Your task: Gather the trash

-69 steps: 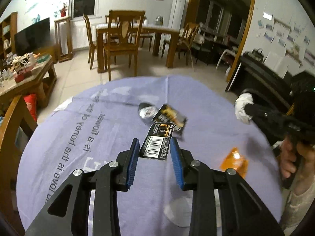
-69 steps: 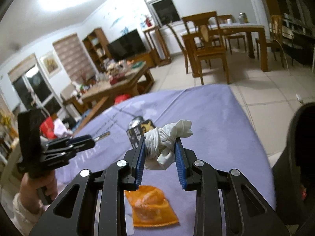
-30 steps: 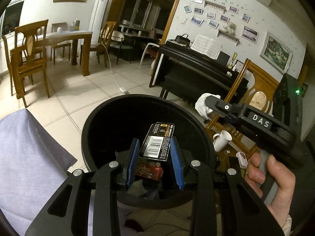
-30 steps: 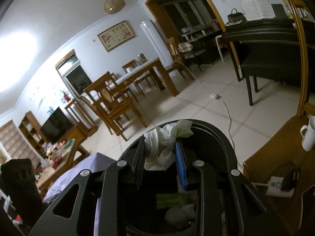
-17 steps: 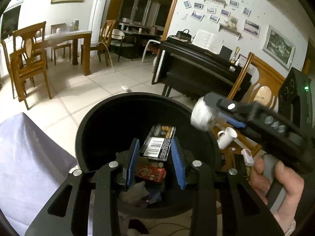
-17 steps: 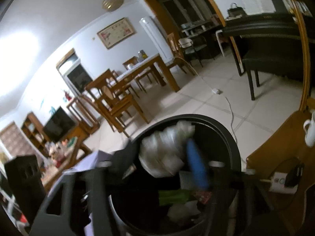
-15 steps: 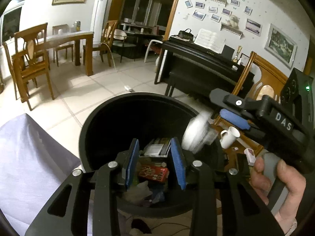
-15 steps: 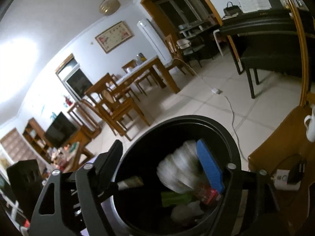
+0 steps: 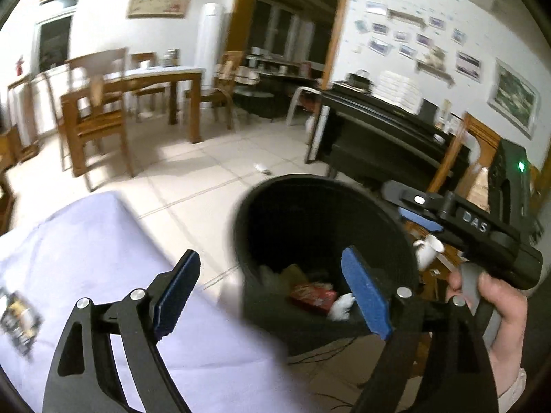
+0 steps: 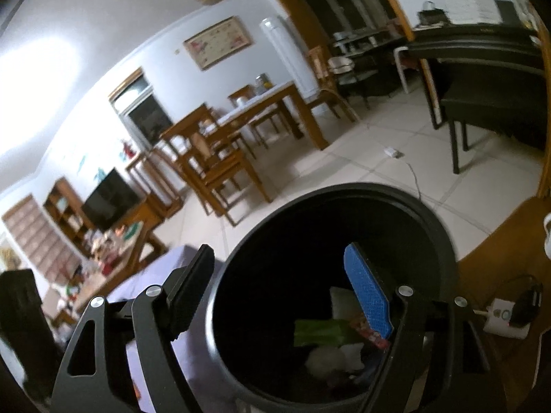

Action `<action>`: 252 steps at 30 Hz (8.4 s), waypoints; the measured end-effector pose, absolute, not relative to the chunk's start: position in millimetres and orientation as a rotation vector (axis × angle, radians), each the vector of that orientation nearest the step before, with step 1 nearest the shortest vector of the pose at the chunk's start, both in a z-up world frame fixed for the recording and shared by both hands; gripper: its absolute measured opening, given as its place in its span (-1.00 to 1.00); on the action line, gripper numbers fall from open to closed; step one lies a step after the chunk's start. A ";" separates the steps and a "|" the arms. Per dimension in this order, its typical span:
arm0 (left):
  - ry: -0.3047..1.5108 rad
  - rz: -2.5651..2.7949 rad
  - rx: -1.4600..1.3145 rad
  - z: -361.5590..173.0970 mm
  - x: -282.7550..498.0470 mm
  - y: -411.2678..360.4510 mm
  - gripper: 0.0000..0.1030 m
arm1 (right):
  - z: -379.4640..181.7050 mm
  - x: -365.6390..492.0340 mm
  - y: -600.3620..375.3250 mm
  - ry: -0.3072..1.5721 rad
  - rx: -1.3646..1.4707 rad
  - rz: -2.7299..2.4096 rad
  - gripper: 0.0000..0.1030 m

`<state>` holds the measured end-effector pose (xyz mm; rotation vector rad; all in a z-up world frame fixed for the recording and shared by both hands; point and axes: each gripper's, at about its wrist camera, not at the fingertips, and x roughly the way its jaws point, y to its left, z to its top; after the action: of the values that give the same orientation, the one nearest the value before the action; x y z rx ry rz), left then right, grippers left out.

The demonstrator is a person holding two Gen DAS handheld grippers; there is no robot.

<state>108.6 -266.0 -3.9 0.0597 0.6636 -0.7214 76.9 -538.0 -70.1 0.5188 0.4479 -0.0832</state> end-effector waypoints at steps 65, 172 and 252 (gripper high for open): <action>0.861 -0.532 0.385 -76.9 160.7 -135.0 0.78 | -101.6 115.7 -240.7 0.844 -0.079 0.476 0.10; 0.475 0.076 -0.102 -7.3 11.1 90.7 0.89 | -60.6 77.7 -92.4 0.344 -0.094 0.376 0.89; 0.505 0.158 -0.104 -14.4 3.4 79.1 0.90 | -88.3 89.7 -101.9 0.443 -0.112 0.416 0.89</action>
<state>3.4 79.1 -14.4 -0.1038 0.5048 0.1576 89.7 -101.9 -88.3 -0.1115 0.4434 0.4162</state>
